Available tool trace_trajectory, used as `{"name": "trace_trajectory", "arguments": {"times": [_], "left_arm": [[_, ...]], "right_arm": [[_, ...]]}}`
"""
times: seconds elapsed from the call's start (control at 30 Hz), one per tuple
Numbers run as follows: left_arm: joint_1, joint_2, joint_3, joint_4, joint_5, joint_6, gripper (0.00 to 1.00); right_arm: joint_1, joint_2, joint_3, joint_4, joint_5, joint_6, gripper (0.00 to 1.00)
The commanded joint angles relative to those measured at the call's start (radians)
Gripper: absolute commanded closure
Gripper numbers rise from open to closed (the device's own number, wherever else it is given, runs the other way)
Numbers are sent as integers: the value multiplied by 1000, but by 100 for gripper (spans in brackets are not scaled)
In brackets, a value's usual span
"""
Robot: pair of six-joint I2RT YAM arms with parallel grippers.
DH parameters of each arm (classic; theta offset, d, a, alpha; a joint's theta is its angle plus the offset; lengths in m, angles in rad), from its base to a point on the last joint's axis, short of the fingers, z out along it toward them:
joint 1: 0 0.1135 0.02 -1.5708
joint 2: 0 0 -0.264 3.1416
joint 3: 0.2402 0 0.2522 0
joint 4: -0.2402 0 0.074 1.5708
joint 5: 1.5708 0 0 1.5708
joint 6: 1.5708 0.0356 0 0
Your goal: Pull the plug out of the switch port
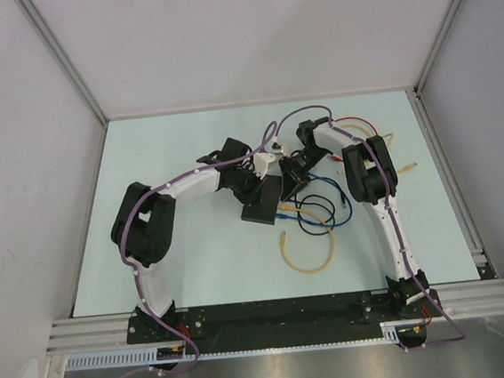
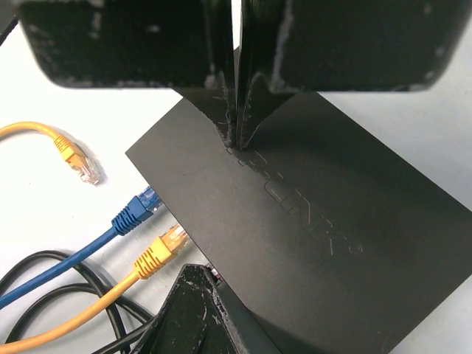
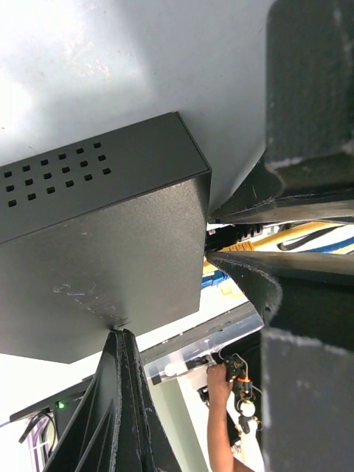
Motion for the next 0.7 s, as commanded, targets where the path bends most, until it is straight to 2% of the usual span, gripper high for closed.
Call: {"name": "trace_trajectory", "arguments": {"times": [0.0,0.13,0.2,0.5,0.67], "left_arm": [[-12,54,-11,-37,-38,-4,100],[-15,51,-15,-37,-43,0,100],[-20,51,-15,-36,-47,2,99],[-27,44,-26,-37,-57,10,100],[-33,42,-21,-40,-61,16,100]], "right_arm": [[25,73,-24,88,232,-4,89],[53,73,-13,82,353,5,95],[50,73,-16,82,352,13,97],[-7,101,-23,33,271,22,98],[-66,121,-23,33,151,40,99]]}}
